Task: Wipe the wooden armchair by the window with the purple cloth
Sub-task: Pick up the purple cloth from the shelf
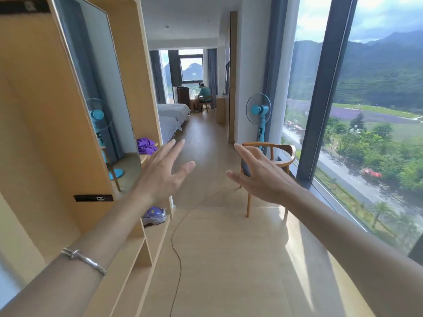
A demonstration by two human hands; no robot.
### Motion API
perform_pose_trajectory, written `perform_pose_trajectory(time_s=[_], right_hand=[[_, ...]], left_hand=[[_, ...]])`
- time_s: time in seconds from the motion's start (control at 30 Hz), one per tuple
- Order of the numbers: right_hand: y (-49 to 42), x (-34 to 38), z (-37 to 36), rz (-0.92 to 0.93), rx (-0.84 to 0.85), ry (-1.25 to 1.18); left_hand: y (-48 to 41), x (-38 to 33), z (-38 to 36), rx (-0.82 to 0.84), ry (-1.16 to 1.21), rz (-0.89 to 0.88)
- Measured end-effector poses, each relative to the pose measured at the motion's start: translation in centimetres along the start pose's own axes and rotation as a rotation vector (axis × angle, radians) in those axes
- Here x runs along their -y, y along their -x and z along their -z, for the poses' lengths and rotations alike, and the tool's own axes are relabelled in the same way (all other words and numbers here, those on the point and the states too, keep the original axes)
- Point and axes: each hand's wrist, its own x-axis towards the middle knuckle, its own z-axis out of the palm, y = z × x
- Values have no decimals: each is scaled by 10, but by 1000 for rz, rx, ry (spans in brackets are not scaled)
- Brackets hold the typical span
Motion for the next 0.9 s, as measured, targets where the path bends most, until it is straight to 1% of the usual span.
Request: perform_pose_trajectory(time_s=[0.1, 0.17, 0.27, 0.37, 0.5, 0.6, 0.8, 0.9], right_hand=[[-68, -5, -22, 43, 42, -16], [-114, -7, -45, 81, 55, -25], [-178, -10, -81, 108, 90, -29], [-240, -16, -116, 136, 109, -31], [-338, -25, -149, 120, 80, -31], [-406, -30, -170, 104, 101, -39], [-506, -61, -221, 62, 162, -82], [-556, -80, -245, 66, 188, -124]], left_hand=[[-44, 33, -13, 10, -11, 29], [-73, 61, -20, -13, -24, 50], [-120, 110, -33, -40, -10, 105], [-171, 162, -49, -44, 3, 122], [-257, 226, -63, -64, 23, 93], [-317, 271, -71, -75, 32, 92], [-406, 338, -110, -10, 83, 77], [-446, 370, -133, 6, 96, 119]])
